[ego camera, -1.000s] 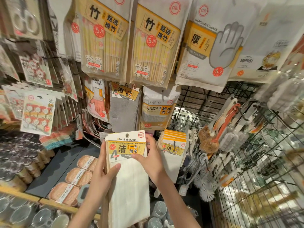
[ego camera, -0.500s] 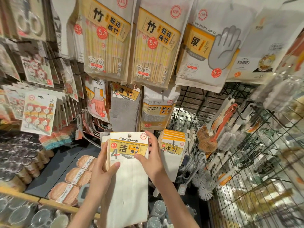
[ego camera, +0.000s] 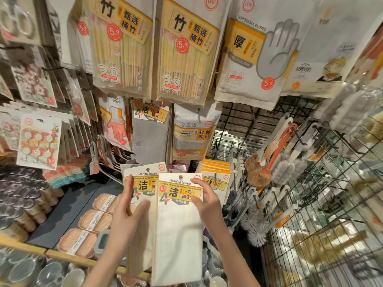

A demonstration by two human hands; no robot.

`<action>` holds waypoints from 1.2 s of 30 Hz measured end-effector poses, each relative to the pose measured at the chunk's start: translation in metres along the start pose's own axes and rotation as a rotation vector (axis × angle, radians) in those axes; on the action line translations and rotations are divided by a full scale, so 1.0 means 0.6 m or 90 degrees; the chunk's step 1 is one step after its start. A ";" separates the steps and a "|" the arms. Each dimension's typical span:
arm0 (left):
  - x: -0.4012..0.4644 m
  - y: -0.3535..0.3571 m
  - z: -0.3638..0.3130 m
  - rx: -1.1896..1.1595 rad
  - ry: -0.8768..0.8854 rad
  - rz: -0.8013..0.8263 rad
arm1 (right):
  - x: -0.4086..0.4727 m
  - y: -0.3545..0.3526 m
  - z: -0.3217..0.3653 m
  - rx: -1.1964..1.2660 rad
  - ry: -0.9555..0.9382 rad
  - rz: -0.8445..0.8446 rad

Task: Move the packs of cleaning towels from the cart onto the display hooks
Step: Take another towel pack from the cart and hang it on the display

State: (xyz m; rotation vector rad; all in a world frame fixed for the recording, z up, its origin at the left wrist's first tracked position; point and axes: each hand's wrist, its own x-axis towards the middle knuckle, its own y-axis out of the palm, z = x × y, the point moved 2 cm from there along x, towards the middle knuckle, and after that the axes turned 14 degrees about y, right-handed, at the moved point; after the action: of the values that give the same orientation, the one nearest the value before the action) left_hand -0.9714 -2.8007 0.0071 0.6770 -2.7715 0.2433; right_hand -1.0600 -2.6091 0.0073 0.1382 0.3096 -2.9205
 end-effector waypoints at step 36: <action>0.017 0.018 0.024 0.049 0.011 -0.018 | 0.167 -0.106 -0.163 -0.226 0.163 -0.169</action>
State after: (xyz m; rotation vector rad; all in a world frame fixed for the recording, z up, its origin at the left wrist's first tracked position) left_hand -0.9884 -2.7988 -0.0047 0.7279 -2.7463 0.3510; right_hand -1.1641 -2.5458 -0.0868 0.4462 0.9466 -3.0416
